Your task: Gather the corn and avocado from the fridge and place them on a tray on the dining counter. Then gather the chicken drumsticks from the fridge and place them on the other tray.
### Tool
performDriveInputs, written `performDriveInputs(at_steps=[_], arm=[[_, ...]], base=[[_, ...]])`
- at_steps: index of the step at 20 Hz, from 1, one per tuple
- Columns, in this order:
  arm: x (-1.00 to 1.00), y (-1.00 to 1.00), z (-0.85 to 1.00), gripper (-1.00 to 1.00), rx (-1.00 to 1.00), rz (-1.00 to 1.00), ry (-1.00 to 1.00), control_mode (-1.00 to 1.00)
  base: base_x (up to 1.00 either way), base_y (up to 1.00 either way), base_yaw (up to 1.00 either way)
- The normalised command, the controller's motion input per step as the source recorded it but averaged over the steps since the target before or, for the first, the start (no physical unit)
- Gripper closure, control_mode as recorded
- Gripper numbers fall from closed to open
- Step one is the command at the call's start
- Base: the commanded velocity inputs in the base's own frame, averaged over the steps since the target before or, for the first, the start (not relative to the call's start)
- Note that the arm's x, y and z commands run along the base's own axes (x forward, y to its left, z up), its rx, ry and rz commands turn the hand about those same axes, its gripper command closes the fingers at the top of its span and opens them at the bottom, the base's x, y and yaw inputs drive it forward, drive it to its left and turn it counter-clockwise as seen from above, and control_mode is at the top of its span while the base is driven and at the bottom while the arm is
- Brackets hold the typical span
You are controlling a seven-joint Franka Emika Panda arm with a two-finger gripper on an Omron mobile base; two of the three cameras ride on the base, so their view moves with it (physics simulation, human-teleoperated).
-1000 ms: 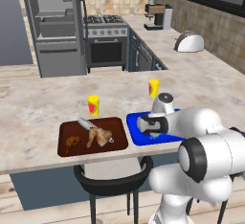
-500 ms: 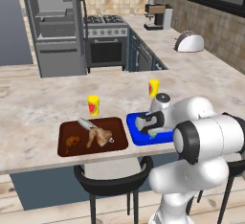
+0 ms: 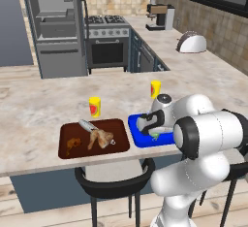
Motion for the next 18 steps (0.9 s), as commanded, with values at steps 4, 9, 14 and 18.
performDriveInputs(at_steps=[4,9,14,18], arm=[[-0.07,0.0,0.03,-1.0,0.0,-0.01,0.0,-1.0],[-0.2,0.0,0.33,-1.0,0.0,-0.04,0.0,-1.0],[-0.24,0.0,0.54,-1.0,0.0,-0.06,0.0,-1.0],[-0.42,0.0,0.71,-1.0,0.01,-0.05,-0.02,-1.0]], base=[[0.0,0.0,0.0],[0.0,0.0,0.0],[0.0,0.0,0.0],[0.0,0.0,0.0]])
